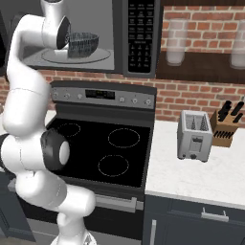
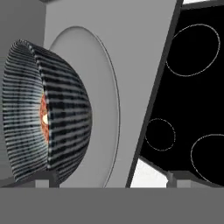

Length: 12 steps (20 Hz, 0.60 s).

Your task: Open the microwave, place the bowl with waffle inside the microwave, then close the microwave door and turn it on.

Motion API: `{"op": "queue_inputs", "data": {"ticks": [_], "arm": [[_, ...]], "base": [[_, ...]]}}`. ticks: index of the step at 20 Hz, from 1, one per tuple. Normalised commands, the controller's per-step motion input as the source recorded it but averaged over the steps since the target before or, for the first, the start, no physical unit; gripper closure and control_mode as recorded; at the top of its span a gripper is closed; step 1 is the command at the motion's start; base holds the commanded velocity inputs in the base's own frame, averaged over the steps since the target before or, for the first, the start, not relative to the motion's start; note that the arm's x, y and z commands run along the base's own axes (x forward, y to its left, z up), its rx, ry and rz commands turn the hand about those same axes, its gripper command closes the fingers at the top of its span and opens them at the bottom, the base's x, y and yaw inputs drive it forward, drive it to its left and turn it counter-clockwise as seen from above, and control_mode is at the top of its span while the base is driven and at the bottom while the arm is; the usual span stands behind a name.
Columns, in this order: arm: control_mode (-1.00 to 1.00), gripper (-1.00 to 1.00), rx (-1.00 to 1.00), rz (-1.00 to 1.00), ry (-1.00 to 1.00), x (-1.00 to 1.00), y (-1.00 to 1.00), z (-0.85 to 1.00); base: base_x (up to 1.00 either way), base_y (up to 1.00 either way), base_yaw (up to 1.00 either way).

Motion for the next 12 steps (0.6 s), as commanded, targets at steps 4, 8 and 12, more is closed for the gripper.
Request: {"op": "queue_inputs", "data": {"ticks": [4, 8, 12], "arm": [[-1.0, -1.0, -0.04, 0.0, -0.16, -1.0, 0.0, -0.21], [-1.0, -1.0, -0.07, 0.05, -0.14, -1.0, 0.0, -0.2], [-1.0, -1.0, -0.19, 0.2, -0.09, -1.0, 0.11, -0.41]], "base": [[0.0, 0.0, 0.0], [0.0, 0.0, 0.0], [0.0, 0.0, 0.0]]}}
